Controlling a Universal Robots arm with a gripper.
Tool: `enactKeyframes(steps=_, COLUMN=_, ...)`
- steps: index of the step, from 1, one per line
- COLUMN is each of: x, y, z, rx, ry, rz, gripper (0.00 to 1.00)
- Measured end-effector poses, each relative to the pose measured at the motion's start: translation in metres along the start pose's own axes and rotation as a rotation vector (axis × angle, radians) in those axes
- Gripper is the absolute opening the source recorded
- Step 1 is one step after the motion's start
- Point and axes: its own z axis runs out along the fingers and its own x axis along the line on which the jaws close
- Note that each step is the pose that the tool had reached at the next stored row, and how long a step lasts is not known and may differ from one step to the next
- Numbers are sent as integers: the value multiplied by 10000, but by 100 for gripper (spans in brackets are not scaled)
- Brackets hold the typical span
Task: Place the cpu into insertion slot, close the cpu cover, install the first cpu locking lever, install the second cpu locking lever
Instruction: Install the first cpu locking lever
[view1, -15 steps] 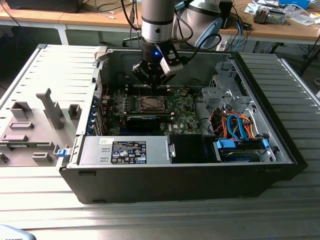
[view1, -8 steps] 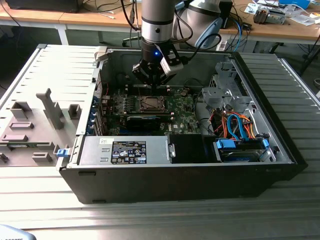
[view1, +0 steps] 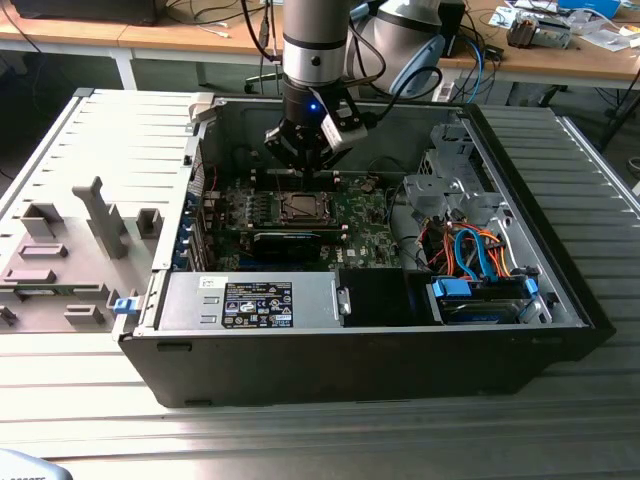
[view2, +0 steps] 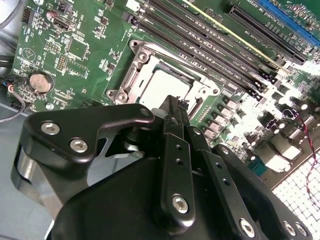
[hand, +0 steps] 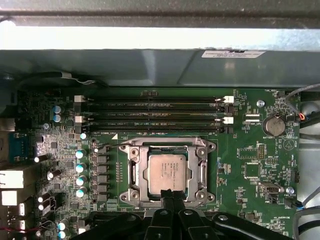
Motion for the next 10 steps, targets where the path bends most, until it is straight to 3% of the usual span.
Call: enactKeyframes(steps=10, x=0, y=0, z=0, rx=-2, ry=-7, rz=-168, gripper=11)
